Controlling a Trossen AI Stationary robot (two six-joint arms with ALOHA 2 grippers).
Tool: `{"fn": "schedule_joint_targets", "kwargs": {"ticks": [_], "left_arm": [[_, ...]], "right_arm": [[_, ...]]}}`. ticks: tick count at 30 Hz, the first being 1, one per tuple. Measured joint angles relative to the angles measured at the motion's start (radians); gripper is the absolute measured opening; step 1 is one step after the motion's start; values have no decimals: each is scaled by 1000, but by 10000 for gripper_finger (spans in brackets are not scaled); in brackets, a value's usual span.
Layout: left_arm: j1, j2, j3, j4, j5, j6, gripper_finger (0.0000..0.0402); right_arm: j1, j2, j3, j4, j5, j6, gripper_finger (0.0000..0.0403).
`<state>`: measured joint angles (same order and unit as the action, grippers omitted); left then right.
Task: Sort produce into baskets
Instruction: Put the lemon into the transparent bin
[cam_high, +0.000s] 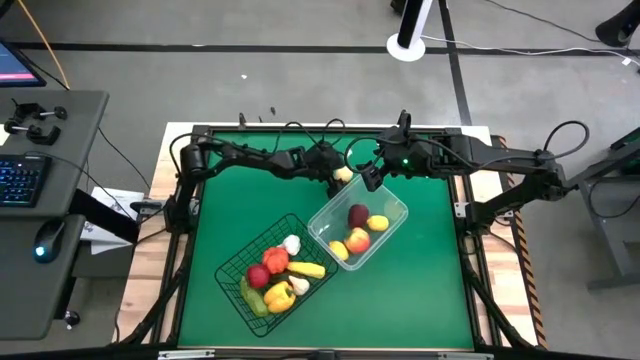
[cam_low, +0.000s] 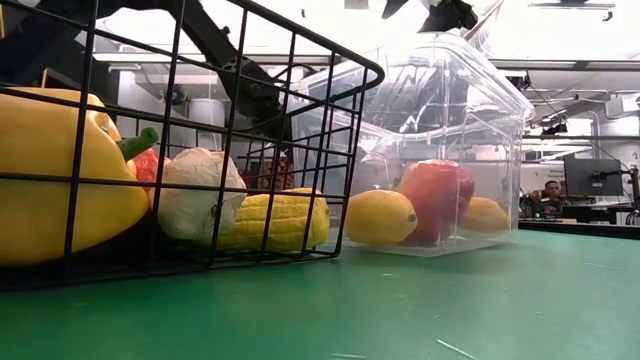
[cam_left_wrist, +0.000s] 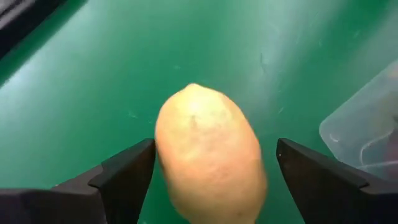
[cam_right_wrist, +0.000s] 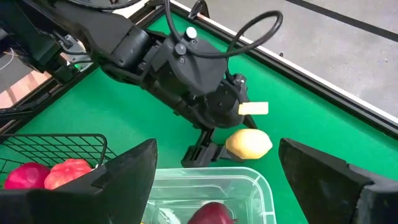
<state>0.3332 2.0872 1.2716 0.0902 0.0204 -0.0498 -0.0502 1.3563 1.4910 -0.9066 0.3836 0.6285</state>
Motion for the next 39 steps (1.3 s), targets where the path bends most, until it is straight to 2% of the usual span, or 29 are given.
{"fn": "schedule_joint_targets", "kwargs": {"ticks": [3,7,8,15,17,23,26,29,33,35,39], "left_arm": [[-1,1,0,-17,-7,1,283],[-2,0,1,-34,-12,-2,176],[-2,-3,1,-44,-12,-8,168],[-1,-117,-2,-193,14,-10,168],[-1,-189,-1,-232,-19,34,168],[3,-407,-1,-382,-215,159,168],[6,-519,0,-424,-242,175,168],[1,-611,-2,-457,-164,177,168],[-24,-733,-84,-374,97,141,168],[-47,-778,-158,-287,190,75,168],[-110,-832,-307,-98,233,-118,168]], "right_arm": [[0,0,0,0,0,0,328],[0,0,0,0,0,0,328],[0,0,0,0,0,0,328],[0,0,0,-2,1,-1,328],[0,0,0,-2,2,-6,328],[0,0,0,-25,10,-26,328],[2,0,0,-62,9,-34,328],[23,0,0,-97,-21,-35,328],[97,0,0,-142,-77,-63,328],[140,0,0,-182,-77,-60,328],[220,-3,0,-293,-22,22,328]]}}
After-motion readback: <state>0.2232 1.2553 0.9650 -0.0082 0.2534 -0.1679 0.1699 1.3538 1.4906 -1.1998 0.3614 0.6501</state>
